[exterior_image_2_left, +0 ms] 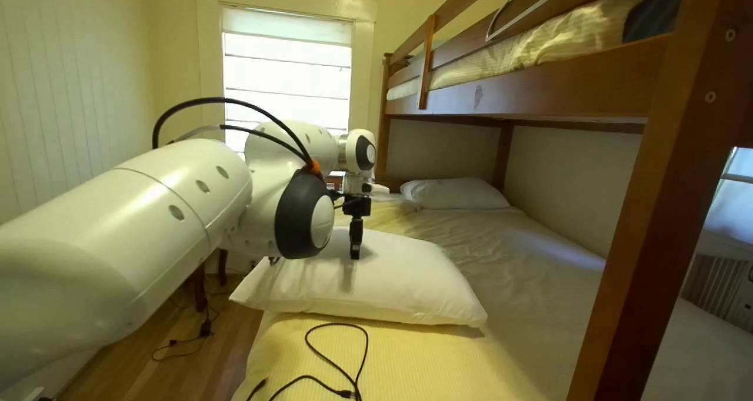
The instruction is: Move the pillow to the left
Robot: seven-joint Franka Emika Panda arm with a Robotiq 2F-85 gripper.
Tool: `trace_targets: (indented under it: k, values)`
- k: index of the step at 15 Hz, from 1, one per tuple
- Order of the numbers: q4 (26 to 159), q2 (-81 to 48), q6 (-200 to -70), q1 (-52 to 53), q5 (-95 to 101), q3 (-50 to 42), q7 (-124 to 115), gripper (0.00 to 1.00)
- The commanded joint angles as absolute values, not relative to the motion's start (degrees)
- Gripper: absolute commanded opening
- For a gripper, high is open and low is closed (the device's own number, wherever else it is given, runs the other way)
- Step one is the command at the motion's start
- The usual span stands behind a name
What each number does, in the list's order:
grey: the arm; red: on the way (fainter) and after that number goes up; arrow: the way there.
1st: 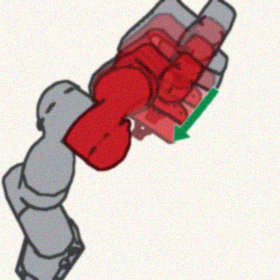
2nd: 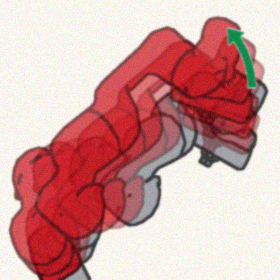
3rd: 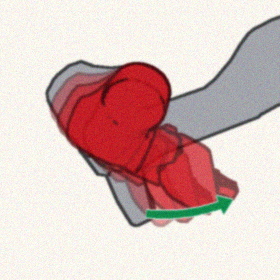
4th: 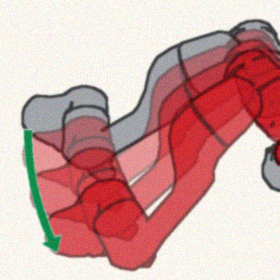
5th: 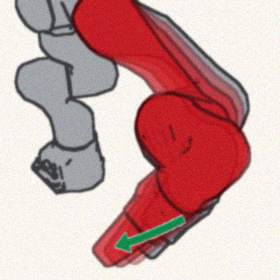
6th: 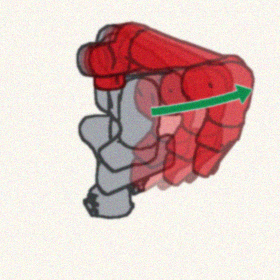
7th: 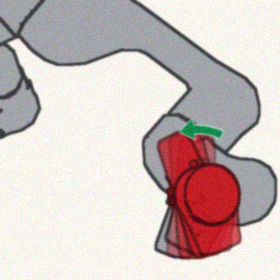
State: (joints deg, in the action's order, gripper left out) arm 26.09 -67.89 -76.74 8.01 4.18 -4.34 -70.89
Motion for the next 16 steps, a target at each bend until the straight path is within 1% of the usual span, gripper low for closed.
trace_targets:
  k: [1,2,4,5,7,8,11,12,13,16]
  values:
    - [24.92,-70.14,-73.93,5.38,-0.70,-2.02,-73.63,0.75]
    - [24.84,-70.95,-72.90,5.08,-0.70,-2.43,-74.40,0.74]
    - [24.63,-72.59,-70.10,3.77,-1.35,-2.52,-76.10,0.59]
    - [24.23,-73.87,-69.13,3.44,-0.77,-3.21,-76.79,0.50]
    - [23.78,-76.27,-68.33,2.22,-0.55,-3.23,-75.87,0.38]
    - [23.45,-77.68,-68.72,1.86,-0.15,-3.46,-75.33,0.30]
    - [22.60,-82.16,-74.36,1.99,2.17,-5.40,-74.86,0.10]
    - [22.12,-83.91,-79.24,2.45,3.44,-6.66,-75.69,0.04]
    - [23.08,-84.29,-82.59,2.65,3.98,-7.18,-75.84,0.01]
    - [23.67,-84.91,-90.82,3.24,4.62,-8.04,-76.90,0.00]
